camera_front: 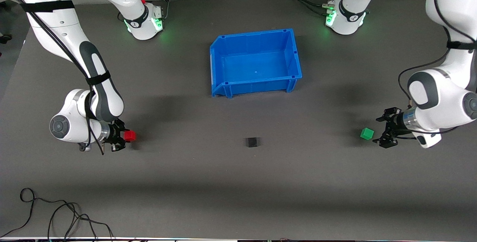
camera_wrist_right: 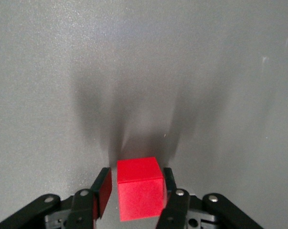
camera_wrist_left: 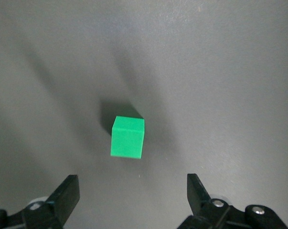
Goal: Attach green and red cubes to black cube
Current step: 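Close the right gripper on the red cube while the left gripper grasps green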
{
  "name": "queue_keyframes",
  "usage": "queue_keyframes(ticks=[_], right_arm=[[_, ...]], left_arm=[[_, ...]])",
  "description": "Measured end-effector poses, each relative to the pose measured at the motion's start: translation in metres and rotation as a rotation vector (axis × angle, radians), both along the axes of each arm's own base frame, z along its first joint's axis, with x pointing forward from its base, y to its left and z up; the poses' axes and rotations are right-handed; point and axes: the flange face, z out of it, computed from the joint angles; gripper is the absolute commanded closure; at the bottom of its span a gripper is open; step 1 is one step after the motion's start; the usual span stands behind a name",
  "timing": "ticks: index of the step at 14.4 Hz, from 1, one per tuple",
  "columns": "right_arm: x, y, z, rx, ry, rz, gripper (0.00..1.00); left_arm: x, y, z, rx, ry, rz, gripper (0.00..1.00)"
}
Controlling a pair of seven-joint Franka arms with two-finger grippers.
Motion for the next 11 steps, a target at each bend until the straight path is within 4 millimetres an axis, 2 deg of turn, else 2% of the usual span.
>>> queue_keyframes(ticks=[1,3,5,7,9,10,11], right_arm=[[0.000,0.000,0.000,0.000,0.000,0.000,0.84],[0.001,0.003,0.002,0.000,-0.005,0.004,0.98],[0.002,0.015,0.004,0.001,-0.009,0.024,1.00],[0.007,0.036,0.009,0.002,-0.024,0.047,1.00],[0.017,0.063,0.022,0.000,-0.052,0.038,1.00],[0.023,0.082,0.032,0.000,-0.070,0.027,1.00],[0.029,0.103,0.042,0.001,-0.091,0.010,1.00]], left_arm=[[0.001,0.000,-0.009,0.000,0.009,-0.003,0.00],[0.005,0.002,-0.024,0.005,0.012,0.000,0.00],[0.006,0.004,-0.038,0.007,0.021,0.004,0.00],[0.008,0.005,-0.046,0.008,0.025,0.002,0.00],[0.010,0.009,-0.049,0.007,0.021,-0.014,0.10],[0.009,0.011,-0.051,0.005,0.021,-0.022,0.17],[0.009,0.013,-0.053,0.004,0.022,-0.026,0.19]])
